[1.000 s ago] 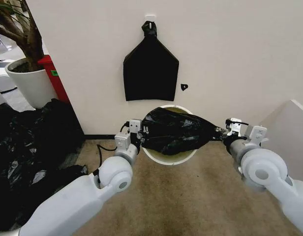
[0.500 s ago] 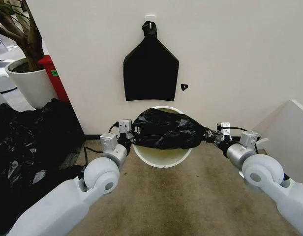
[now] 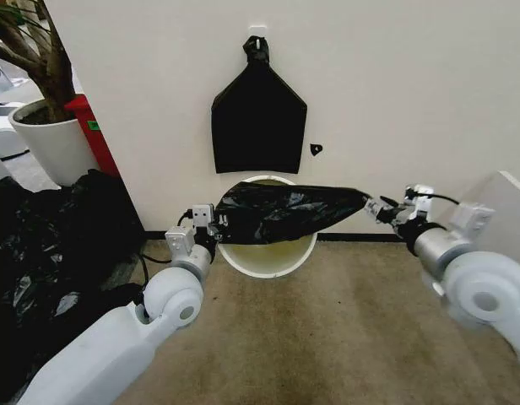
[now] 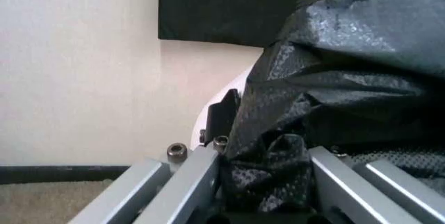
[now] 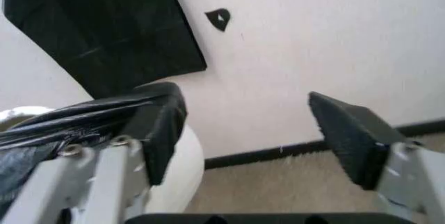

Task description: Place the garbage bag over the trash bin.

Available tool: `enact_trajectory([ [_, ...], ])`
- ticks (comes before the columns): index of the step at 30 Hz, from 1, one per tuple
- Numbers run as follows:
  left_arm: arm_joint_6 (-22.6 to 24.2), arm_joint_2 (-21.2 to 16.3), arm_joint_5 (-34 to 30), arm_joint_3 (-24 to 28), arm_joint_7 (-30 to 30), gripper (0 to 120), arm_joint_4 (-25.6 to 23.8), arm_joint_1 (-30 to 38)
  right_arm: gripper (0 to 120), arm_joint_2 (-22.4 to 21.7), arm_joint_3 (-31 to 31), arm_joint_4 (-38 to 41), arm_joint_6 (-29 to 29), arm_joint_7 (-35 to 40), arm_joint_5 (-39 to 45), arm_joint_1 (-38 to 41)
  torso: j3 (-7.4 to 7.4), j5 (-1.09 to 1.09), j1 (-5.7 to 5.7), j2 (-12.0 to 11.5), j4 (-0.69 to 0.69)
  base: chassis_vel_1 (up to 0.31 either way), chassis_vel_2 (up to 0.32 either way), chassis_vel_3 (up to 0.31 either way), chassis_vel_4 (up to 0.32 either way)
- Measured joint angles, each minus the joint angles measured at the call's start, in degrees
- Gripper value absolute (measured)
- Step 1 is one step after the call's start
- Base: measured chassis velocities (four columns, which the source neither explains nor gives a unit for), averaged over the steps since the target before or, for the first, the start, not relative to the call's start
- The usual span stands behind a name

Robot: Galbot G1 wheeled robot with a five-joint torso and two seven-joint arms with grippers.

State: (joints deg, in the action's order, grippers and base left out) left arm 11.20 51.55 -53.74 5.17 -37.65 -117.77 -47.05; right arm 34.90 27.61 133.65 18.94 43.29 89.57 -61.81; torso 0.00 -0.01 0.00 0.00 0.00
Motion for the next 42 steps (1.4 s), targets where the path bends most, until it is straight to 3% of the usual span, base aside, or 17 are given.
enact_trajectory([
  [5, -0.2, -0.2, -1.3, 0.0, 0.5, 1, -0.2, 0.2, 90, 1.0, 0.5, -0.7, 1.0, -0.3, 3.9, -1.2, 0.0, 0.03, 0.0, 0.0, 0.0, 0.0, 0.0, 0.0, 0.0],
  [9, -0.3, -0.5, -1.5, -0.1, 1.0, 1, -0.3, 0.2, 98, 1.2, 0.5, -0.4, 2.2, -1.9, 6.8, -2.3, 0.0, 0.02, 0.0, 0.0, 0.0, 0.0, 0.0, 0.0, 0.0],
  [14, -0.3, -0.8, -2.5, -0.7, 1.2, 1, -1.0, 0.1, 100, 0.9, 3.2, -1.7, 8.9, -6.8, 13.1, -4.8, 0.0, 0.01, 0.0, 0.0, 0.0, 0.0, 0.0, 0.0, 0.0],
  [20, 0.2, -1.3, -4.0, -2.0, 1.8, 1, -1.2, -0.6, 100, 0.4, 11.1, -4.8, 17.3, -12.5, 24.1, -8.5, 0.0, 0.01, 0.0, 0.0, 0.01, 0.0, 0.0, 0.0, 0.0],
  [30, 0.8, -1.1, -6.2, -2.5, -0.1, 1, 1.1, 0.3, 100, -0.2, 16.5, -0.3, 18.1, -21.5, 17.5, -16.3, 0.0, 0.01, 0.0, 0.0, -0.01, 0.0, 0.0, 0.0, 0.0],
  [33, 0.7, -0.7, -6.8, -2.0, -2.1, 1, 1.3, 1.2, 100, 1.6, 12.5, 3.9, 12.9, -15.2, 17.8, -15.2, 0.0, 0.01, 0.0, 0.0, 0.0, 0.0, 0.0, 0.0, 0.0],
  [36, 0.6, -0.3, -6.9, -1.0, -3.5, 1, 1.3, 2.0, 100, 4.6, 7.7, 8.3, 4.9, -2.6, 21.7, -11.8, 0.0, 0.01, 0.0, 0.0, 0.01, 0.0, 0.0, 0.0, 0.0],
  [42, 0.2, -0.4, -6.8, 0.4, -4.5, 1, 1.1, 2.8, 100, 9.5, 5.3, 9.9, 0.0, 9.2, 33.1, -7.8, 0.0, 0.0, 0.0, 0.0, 0.01, 0.0, 0.0, 0.0, 0.0],
])
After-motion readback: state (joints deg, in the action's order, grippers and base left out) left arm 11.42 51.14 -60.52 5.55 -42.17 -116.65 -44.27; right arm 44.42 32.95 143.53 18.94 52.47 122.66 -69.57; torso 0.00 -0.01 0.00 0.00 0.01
